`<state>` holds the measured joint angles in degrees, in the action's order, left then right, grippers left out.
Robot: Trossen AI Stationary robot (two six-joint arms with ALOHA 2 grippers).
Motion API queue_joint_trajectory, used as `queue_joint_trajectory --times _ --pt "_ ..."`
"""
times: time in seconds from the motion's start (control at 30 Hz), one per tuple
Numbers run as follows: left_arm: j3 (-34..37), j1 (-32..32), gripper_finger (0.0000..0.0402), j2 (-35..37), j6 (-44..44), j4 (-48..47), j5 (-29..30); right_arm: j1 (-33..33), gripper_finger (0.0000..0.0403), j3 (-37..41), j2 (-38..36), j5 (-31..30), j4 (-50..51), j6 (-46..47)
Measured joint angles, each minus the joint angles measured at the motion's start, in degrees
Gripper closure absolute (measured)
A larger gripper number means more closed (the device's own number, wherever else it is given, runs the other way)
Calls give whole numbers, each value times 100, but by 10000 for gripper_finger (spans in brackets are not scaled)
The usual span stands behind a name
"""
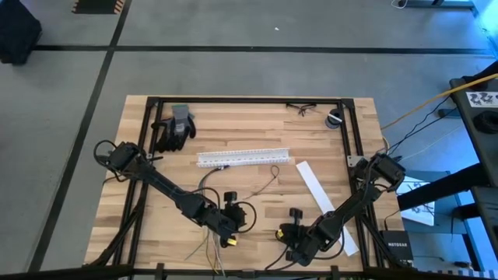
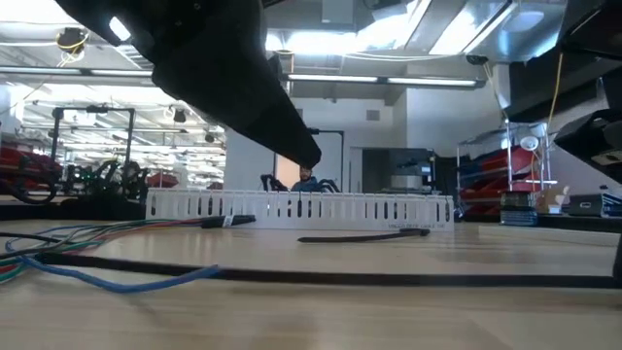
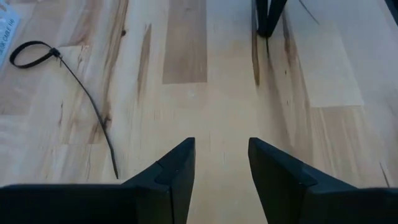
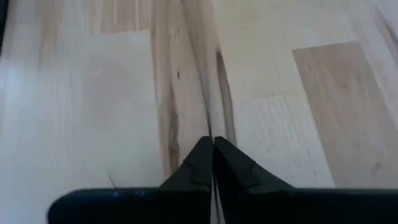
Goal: Ziptie cables
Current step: Prepare the black ziptie
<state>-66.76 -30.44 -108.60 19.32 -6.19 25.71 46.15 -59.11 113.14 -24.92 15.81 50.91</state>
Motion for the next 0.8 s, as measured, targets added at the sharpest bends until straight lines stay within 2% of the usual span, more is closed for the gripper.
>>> queue_joint_trajectory --times 0.17,0.3,0.47,0.67,0.8 --pt "-219 -3 258 62 -222 -43 59 -5 401 -104 -185 -125 605 -573" --pt "-445 9 258 168 -431 -13 73 -15 402 -521 -367 -649 2081 -1412" --pt "-552 120 258 170 -394 -7 51 -25 402 -1342 -489 -1348 3438 -2131" --pt "-555 434 258 166 -196 -21 -46 -146 403 -1703 -516 -1501 3566 -2604" --pt "-557 638 258 146 22 -7 -818 -205 403 -1695 -514 -1555 3490 -2740"
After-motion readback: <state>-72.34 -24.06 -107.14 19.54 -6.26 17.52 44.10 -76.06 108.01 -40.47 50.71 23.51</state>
